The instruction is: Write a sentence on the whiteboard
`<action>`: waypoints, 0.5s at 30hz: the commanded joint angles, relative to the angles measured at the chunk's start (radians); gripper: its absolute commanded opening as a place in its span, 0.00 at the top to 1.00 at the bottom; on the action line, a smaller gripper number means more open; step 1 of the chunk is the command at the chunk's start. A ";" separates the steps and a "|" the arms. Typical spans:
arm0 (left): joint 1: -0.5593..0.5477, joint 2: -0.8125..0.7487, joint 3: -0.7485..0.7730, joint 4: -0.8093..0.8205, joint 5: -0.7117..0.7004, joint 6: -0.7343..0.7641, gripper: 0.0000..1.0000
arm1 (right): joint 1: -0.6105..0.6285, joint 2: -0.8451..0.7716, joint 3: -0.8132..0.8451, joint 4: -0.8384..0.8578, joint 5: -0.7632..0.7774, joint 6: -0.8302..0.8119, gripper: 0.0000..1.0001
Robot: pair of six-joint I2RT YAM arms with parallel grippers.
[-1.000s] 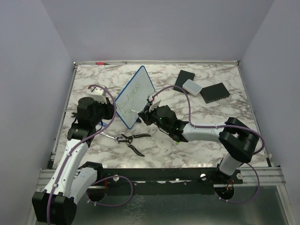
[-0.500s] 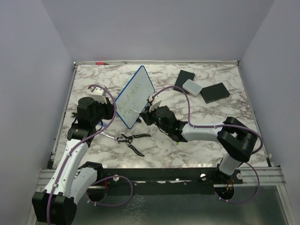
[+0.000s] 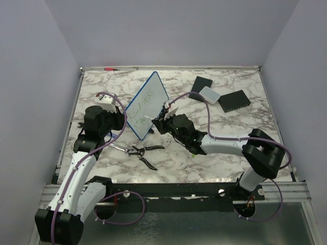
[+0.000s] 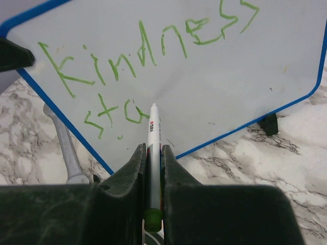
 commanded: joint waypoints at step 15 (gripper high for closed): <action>-0.007 -0.009 -0.008 -0.006 0.001 0.014 0.97 | 0.005 -0.020 0.023 0.050 -0.014 -0.032 0.99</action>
